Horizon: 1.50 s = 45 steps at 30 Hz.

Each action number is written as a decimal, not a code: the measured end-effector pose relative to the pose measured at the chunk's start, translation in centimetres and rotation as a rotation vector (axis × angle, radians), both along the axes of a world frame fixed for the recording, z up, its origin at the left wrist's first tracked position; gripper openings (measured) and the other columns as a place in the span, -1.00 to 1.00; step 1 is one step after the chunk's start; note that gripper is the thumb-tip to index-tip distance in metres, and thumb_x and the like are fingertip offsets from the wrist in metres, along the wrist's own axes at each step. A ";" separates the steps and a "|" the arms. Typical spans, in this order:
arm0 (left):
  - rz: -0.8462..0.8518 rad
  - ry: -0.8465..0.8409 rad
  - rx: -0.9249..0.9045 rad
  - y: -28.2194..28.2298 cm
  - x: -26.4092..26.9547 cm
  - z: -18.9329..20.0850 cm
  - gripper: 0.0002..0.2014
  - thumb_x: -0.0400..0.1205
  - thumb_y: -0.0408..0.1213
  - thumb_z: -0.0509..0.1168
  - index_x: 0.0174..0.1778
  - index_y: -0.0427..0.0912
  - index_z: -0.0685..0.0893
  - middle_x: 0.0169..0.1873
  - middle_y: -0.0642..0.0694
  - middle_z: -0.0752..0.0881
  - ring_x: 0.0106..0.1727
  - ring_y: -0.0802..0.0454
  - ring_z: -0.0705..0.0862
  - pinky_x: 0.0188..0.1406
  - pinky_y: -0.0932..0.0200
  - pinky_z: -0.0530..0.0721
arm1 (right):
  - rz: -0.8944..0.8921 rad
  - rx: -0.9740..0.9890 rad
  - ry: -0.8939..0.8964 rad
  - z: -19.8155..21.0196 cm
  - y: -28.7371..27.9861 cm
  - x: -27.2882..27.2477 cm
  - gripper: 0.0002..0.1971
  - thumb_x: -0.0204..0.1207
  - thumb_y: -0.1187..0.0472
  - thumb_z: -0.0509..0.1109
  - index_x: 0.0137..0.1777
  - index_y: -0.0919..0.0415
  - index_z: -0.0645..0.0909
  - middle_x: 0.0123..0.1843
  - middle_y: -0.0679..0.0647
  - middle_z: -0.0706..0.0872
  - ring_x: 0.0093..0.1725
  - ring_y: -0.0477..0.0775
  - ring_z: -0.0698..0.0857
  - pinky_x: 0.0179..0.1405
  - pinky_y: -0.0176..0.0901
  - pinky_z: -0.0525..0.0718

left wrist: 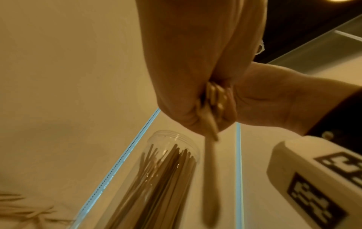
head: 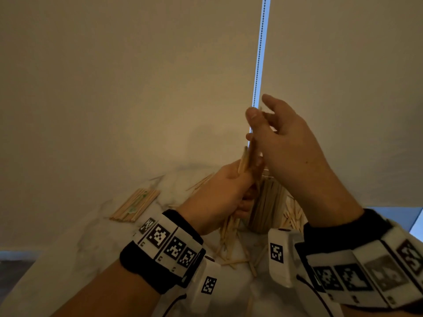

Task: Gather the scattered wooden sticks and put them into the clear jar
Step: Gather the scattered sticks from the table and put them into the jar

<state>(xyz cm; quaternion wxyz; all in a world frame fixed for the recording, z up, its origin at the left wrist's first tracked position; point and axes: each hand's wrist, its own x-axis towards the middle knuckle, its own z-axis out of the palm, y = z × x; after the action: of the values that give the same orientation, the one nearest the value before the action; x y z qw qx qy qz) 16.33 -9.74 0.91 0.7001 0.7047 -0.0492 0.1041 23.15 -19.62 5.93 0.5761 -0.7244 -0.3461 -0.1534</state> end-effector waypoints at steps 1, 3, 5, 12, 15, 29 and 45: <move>-0.025 0.017 0.025 -0.2 0.0 -0.1 -0.67 0.78 0.04 0.17 -0.22 -0.06 0.37 -0.48 -0.03 0.25 -0.55 0.12 0.20 -0.60 0.28 0.22 | -0.008 -0.026 -0.014 0.1 -0.2 0.0 -0.46 0.59 -0.28 0.29 0.54 -0.18 0.43 0.27 -0.15 0.72 0.17 -0.10 0.77 0.09 -0.01 0.76; -0.051 0.045 0.031 -0.6 -0.1 -0.1 -0.65 0.80 -0.01 0.16 -0.26 -0.04 0.32 -0.48 -0.03 0.22 -0.56 0.13 0.19 -0.61 0.28 0.21 | -0.038 -0.077 -0.061 0.3 -0.5 0.1 -0.73 0.64 -0.09 0.34 0.27 -0.08 0.64 0.02 -0.14 0.81 -0.06 -0.14 0.82 -0.14 -0.10 0.76; -0.045 0.060 0.035 -0.8 0.0 -0.2 -0.65 0.80 -0.01 0.16 -0.26 -0.04 0.32 -0.48 -0.03 0.23 -0.57 0.13 0.21 -0.61 0.29 0.23 | -0.065 -0.134 -0.104 0.4 -0.8 0.1 -0.82 0.69 0.00 0.32 -0.03 -0.01 0.72 -0.24 -0.13 0.82 -0.26 -0.16 0.80 -0.22 -0.10 0.78; 0.009 0.003 0.045 -0.4 0.1 -0.2 -0.64 0.82 -0.06 0.13 -0.27 -0.11 0.34 -0.50 -0.04 0.25 -0.57 0.11 0.23 -0.58 0.24 0.27 | -0.059 -0.367 -0.096 0.3 -0.6 -0.3 -0.52 0.73 -0.20 0.09 -0.07 0.01 0.76 -0.16 -0.10 0.83 -0.10 -0.09 0.77 0.02 -0.12 0.68; 0.100 -0.040 0.006 0.1 0.5 -0.4 -0.63 0.80 -0.02 0.15 -0.27 -0.15 0.40 -0.51 0.00 0.32 -0.56 0.13 0.26 -0.59 0.27 0.29 | -0.024 -0.375 -0.095 0.0 -0.3 -0.5 -0.53 0.73 -0.21 0.06 0.16 0.03 0.73 0.01 -0.12 0.80 0.07 -0.04 0.74 -0.01 -0.21 0.60; 0.447 -0.360 -0.647 3.9 1.3 0.9 -0.78 0.85 -0.11 0.10 0.22 -0.22 0.41 -0.32 -0.11 0.63 -0.37 -0.01 0.67 -0.23 0.04 0.72 | 0.173 -0.723 0.104 -2.6 1.7 -1.5 -0.84 0.59 0.01 0.39 0.07 0.02 0.58 -0.15 -0.01 0.73 -0.26 -0.06 0.68 -0.36 -0.20 0.57; 0.593 -0.303 -0.578 6.8 -0.4 3.0 -0.80 0.73 -0.19 0.34 0.17 -0.20 0.54 -0.19 -0.15 0.80 -0.26 -0.06 0.81 -0.15 0.02 0.82 | 0.224 -1.022 -0.108 -2.9 1.2 -1.2 -0.77 0.78 -0.06 0.10 0.01 0.05 0.44 -0.24 -0.05 0.56 -0.31 -0.11 0.53 -0.39 -0.23 0.42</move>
<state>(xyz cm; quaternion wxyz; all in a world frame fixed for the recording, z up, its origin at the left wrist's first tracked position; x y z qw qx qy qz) 15.91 -2.94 3.94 0.7931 0.4404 0.0841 0.4122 21.94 -18.47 3.02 0.1434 -0.8625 -0.4815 0.0606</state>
